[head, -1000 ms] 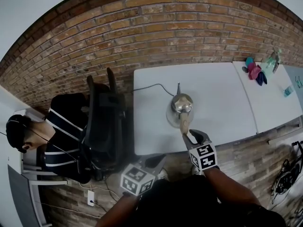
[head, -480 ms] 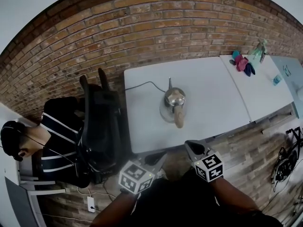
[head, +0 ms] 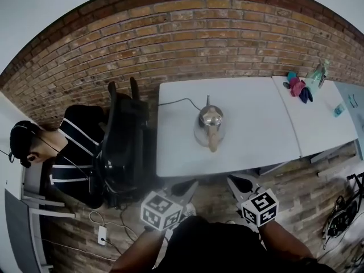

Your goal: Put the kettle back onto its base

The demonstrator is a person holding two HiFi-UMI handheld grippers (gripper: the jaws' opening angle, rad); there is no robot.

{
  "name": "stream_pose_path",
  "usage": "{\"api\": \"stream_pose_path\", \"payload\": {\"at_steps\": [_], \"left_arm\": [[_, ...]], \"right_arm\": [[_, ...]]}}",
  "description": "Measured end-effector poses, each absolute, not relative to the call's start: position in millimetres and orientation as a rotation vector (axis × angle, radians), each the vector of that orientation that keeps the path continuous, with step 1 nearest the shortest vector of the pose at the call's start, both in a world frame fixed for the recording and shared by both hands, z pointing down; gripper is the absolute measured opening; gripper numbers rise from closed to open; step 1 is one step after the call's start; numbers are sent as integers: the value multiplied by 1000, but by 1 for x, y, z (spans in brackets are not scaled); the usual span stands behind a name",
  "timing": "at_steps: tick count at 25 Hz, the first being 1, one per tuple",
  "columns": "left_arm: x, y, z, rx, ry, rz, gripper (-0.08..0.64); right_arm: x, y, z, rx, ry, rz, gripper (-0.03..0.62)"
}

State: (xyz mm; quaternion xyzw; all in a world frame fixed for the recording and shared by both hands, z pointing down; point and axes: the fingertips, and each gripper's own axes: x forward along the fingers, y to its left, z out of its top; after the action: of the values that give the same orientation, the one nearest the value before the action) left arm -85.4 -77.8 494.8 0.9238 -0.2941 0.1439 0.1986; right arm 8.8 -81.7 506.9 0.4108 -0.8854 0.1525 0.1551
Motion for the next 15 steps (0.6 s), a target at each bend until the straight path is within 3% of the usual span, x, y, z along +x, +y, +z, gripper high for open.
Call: {"api": "stream_pose_path", "payload": {"at_steps": [15], "left_arm": [[28, 42, 491, 2515, -959, 347, 2]], "right_arm": [[120, 39, 491, 1052, -2669, 451, 26]]}}
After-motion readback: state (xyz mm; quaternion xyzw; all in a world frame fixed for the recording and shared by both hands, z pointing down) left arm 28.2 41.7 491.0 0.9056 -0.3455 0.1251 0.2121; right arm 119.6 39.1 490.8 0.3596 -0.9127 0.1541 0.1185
